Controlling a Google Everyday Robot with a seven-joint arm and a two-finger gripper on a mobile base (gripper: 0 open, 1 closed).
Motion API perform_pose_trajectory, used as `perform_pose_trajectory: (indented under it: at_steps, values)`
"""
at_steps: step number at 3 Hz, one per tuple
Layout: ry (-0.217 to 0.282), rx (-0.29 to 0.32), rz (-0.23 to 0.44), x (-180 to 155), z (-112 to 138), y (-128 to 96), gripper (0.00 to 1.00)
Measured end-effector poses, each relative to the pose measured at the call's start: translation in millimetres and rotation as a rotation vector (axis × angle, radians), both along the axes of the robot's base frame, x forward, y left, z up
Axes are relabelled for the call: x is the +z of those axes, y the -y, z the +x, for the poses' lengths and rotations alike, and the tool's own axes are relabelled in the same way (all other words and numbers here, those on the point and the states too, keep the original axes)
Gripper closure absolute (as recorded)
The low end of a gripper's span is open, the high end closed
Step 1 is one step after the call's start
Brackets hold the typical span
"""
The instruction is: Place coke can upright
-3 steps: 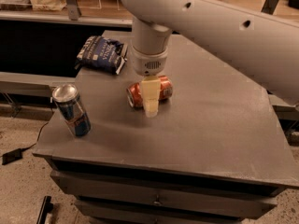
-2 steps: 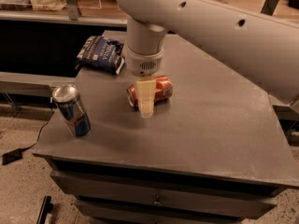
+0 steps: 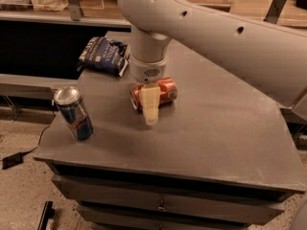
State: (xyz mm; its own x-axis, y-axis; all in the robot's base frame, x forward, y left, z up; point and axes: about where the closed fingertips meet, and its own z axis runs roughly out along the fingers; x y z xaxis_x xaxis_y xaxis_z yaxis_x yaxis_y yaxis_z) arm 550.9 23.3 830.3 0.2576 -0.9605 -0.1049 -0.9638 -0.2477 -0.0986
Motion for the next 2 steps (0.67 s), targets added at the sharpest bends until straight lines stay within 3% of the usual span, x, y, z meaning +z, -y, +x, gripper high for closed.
perform_pose_trajectory:
  at_steps: [1, 2]
  values:
    - [0.002, 0.000, 0.001, -0.1, 0.1, -0.4, 0.16]
    - [0.004, 0.001, 0.002, -0.3, 0.1, -0.8, 0.39]
